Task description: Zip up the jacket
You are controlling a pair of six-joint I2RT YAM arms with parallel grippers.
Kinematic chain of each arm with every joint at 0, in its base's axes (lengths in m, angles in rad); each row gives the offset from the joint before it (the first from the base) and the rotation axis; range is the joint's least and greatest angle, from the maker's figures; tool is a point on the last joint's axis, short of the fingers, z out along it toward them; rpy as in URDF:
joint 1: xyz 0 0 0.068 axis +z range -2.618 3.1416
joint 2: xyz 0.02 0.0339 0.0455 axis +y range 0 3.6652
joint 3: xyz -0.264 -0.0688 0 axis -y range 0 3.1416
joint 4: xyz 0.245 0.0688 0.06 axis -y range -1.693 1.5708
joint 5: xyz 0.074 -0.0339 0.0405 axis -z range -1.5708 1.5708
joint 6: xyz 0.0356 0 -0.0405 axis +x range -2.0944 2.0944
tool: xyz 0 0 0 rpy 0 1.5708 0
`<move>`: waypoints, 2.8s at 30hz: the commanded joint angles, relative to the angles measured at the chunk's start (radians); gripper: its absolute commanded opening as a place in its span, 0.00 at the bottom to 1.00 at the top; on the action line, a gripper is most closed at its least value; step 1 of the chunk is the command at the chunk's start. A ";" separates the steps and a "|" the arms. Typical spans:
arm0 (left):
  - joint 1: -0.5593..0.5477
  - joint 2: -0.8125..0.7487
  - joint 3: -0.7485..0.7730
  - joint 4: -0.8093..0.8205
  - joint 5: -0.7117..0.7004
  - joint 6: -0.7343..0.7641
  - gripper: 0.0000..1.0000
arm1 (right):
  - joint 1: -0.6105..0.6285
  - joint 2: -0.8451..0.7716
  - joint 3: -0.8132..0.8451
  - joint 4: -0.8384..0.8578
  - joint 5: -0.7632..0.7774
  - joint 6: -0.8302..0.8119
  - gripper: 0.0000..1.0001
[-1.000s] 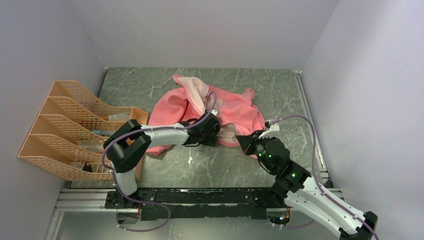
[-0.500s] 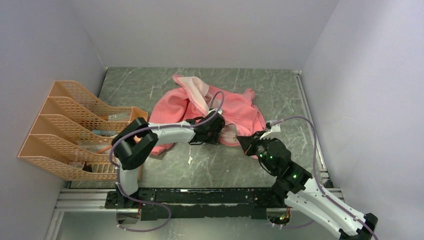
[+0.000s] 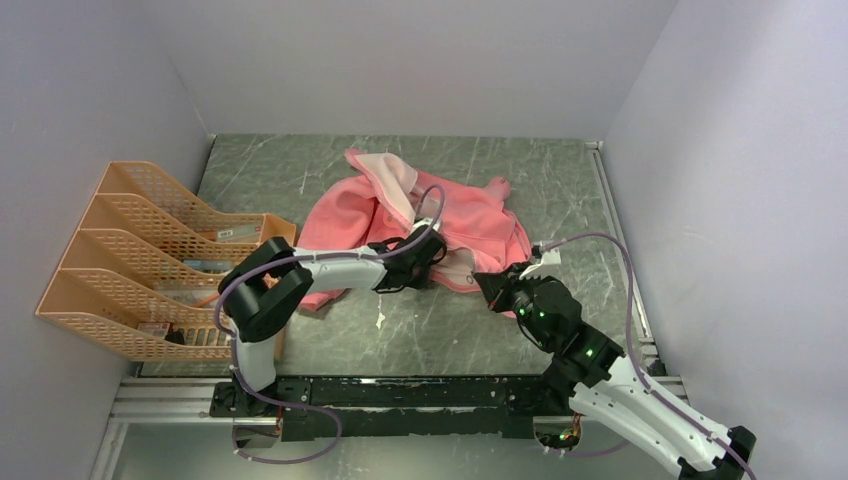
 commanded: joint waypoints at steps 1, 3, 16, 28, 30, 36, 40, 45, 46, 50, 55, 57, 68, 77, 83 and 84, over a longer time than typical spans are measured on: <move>-0.025 -0.036 -0.061 -0.073 0.081 -0.029 0.08 | -0.004 0.008 0.002 0.013 0.018 0.010 0.00; -0.023 -0.079 -0.073 -0.067 0.089 -0.032 0.08 | -0.003 0.021 0.003 0.014 0.016 0.012 0.00; 0.103 -0.401 -0.220 0.050 0.232 -0.106 0.08 | -0.005 0.113 -0.009 0.109 -0.082 0.028 0.00; 0.278 -0.740 -0.436 0.313 0.446 -0.229 0.08 | -0.100 0.326 -0.067 0.460 -0.448 0.135 0.00; 0.289 -0.779 -0.471 0.377 0.477 -0.246 0.08 | -0.108 0.363 -0.079 0.531 -0.501 0.159 0.00; 0.295 -0.839 -0.562 0.549 0.552 -0.298 0.08 | -0.109 0.469 -0.099 0.737 -0.648 0.208 0.00; 0.296 -0.851 -0.620 0.669 0.601 -0.324 0.08 | -0.109 0.517 -0.115 0.866 -0.696 0.252 0.00; 0.296 -0.862 -0.664 0.760 0.656 -0.338 0.08 | -0.109 0.544 -0.122 0.980 -0.712 0.286 0.00; 0.296 -0.866 -0.673 0.781 0.666 -0.341 0.08 | -0.110 0.549 -0.118 0.987 -0.710 0.288 0.00; 0.296 -0.879 -0.705 0.867 0.709 -0.355 0.08 | -0.109 0.580 -0.124 1.073 -0.721 0.316 0.00; 0.297 -0.883 -0.725 0.942 0.753 -0.366 0.08 | -0.109 0.630 -0.142 1.217 -0.755 0.365 0.00; 0.296 -0.884 -0.735 0.958 0.758 -0.367 0.08 | -0.109 0.649 -0.149 1.266 -0.769 0.384 0.00; 0.296 -0.856 -0.762 1.071 0.810 -0.387 0.08 | -0.111 0.716 -0.174 1.459 -0.818 0.457 0.00; 0.296 -0.835 -0.782 1.150 0.838 -0.414 0.08 | -0.110 0.697 -0.173 1.428 -0.799 0.452 0.00; 0.296 -0.852 -0.794 1.173 0.833 -0.422 0.08 | -0.110 0.687 -0.179 1.404 -0.789 0.445 0.00; 0.296 -0.857 -0.796 1.172 0.830 -0.421 0.08 | -0.110 0.687 -0.181 1.404 -0.789 0.445 0.00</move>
